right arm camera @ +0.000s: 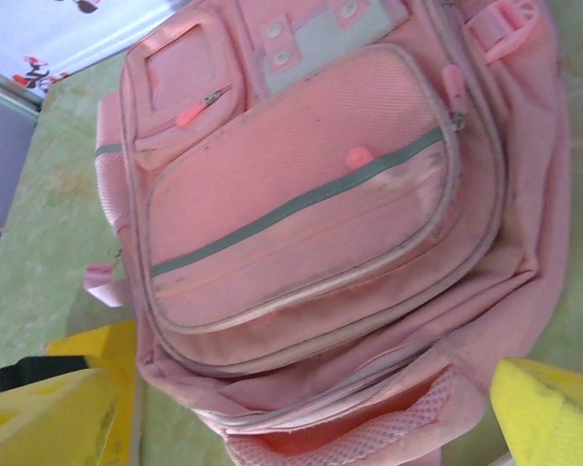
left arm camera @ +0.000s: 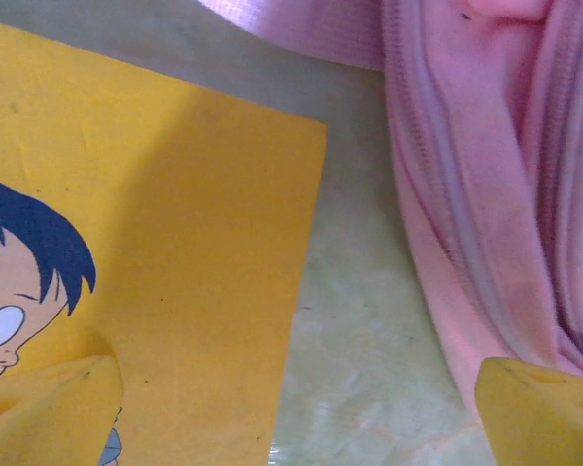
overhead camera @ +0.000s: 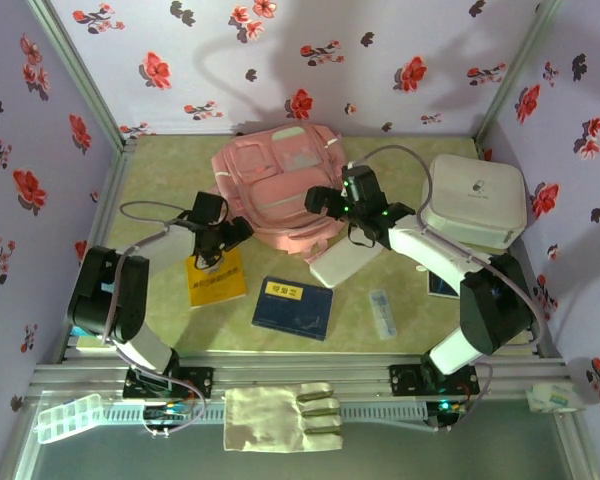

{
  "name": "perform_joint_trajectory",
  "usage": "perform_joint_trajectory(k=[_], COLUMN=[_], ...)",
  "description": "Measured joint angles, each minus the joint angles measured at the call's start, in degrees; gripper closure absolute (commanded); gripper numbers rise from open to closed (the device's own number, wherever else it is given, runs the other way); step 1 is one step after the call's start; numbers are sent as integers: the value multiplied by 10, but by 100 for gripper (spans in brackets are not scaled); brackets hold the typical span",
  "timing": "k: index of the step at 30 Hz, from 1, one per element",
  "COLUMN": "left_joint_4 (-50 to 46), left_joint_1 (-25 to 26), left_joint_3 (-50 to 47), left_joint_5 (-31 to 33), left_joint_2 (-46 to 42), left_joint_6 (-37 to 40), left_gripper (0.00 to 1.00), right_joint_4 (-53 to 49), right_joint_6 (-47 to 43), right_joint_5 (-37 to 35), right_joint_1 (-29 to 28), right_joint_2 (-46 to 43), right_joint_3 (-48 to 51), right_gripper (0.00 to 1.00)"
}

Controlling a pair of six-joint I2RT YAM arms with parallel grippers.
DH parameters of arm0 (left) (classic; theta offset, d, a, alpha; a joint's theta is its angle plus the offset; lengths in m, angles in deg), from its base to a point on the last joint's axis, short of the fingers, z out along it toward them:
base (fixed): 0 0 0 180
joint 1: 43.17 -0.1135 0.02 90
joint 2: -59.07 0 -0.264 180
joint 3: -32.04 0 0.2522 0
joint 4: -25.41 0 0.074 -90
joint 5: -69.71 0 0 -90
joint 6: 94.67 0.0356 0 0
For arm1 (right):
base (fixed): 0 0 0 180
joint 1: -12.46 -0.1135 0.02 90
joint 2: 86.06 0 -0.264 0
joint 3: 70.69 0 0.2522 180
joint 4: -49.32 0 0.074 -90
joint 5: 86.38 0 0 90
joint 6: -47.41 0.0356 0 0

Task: Pack the student bag

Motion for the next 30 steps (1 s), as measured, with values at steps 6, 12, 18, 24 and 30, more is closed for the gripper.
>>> perform_joint_trajectory(k=[6, 12, 18, 24, 30], left_joint_4=[-40, -89, -116, -131, -129], left_joint_1=[-7, -78, -145, -169, -172], left_joint_3=[20, 19, -38, -106, -138], left_joint_5=[-23, -18, 5, 11, 8], left_joint_2=[-14, -96, -168, -194, -201], left_joint_6=[29, 62, 87, 100, 112], left_gripper=[0, 0, 0, 0, 0], right_joint_4=[7, 3, -21, -56, -100], right_joint_6=[0, 0, -5, -7, -18], right_joint_5=[21, 35, 38, 42, 44], right_joint_1=[-26, -92, -155, -192, -213], right_joint_2=[19, 94, 176, 258, 327], right_joint_3=[-3, -54, -132, -209, -282], right_gripper=[1, 7, 21, 33, 44])
